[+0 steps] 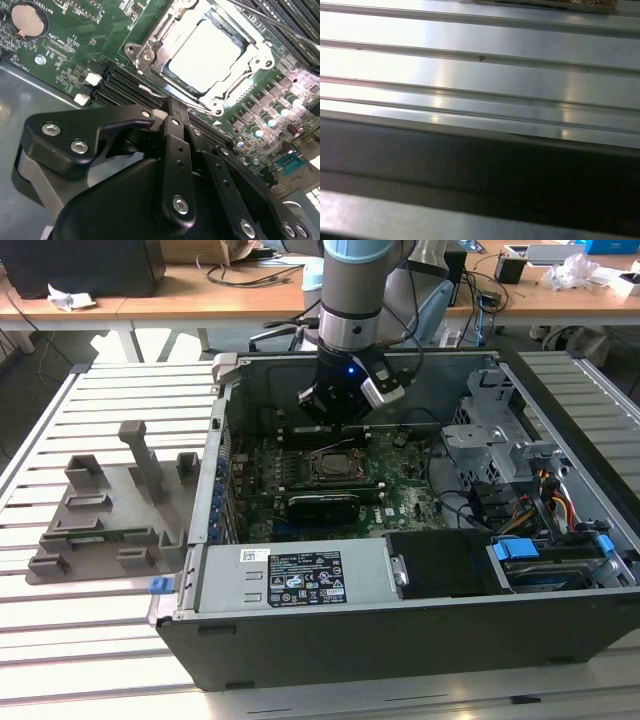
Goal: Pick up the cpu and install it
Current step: 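Install the first cpu locking lever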
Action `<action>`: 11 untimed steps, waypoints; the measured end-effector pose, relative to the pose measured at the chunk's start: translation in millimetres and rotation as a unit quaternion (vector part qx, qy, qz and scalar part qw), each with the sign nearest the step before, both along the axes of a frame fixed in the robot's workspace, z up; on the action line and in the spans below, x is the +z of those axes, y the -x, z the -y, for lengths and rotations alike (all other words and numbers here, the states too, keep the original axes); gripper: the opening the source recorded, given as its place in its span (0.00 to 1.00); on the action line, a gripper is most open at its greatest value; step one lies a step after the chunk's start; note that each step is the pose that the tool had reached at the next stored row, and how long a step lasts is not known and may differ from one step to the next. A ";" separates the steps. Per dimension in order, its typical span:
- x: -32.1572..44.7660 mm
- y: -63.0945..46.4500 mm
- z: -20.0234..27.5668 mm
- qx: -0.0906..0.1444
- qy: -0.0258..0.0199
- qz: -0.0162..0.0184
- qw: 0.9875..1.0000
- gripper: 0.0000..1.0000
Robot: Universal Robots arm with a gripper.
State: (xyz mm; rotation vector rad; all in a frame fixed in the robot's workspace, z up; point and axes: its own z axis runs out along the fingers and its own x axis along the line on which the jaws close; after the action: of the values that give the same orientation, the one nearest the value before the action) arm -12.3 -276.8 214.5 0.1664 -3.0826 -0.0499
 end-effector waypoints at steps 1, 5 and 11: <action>-0.7 -0.6 0.0 -0.001 0.000 0.000 1.000 0.11; -5.6 -6.1 0.1 -0.007 0.000 -0.004 1.000 0.11; -9.5 -15.4 0.5 -0.012 0.000 -0.009 1.000 0.11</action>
State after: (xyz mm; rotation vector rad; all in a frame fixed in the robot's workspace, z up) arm 3.1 -277.3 204.9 0.1279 -3.0670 -0.0519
